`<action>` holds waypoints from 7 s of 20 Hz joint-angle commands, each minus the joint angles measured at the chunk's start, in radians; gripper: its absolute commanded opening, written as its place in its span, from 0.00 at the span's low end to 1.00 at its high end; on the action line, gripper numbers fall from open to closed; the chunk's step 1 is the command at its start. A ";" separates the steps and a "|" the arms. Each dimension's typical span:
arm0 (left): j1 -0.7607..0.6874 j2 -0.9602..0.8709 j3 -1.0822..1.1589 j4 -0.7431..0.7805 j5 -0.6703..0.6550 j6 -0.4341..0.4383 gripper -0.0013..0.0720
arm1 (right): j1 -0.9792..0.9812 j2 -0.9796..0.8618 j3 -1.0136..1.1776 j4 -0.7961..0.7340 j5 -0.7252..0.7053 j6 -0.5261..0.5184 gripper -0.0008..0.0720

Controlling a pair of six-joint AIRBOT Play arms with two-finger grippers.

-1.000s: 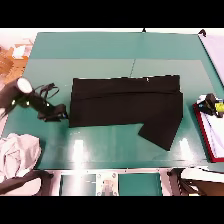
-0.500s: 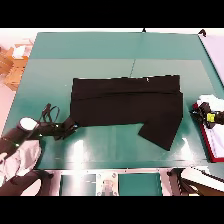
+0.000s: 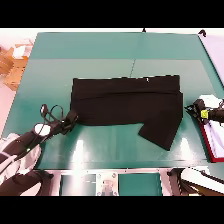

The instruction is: Fold the shirts.

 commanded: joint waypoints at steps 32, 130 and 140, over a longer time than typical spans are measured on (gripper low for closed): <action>0.231 0.026 0.056 0.226 -0.261 0.167 0.06 | 0.166 0.074 -0.358 -0.072 -0.037 0.002 0.59; -0.222 -0.989 1.390 0.048 -0.622 0.389 0.06 | 0.418 -0.419 1.178 0.056 0.764 -0.074 0.04; 0.244 -0.727 1.576 0.655 -1.376 0.322 0.06 | 0.823 -0.424 1.176 0.140 0.563 0.031 0.04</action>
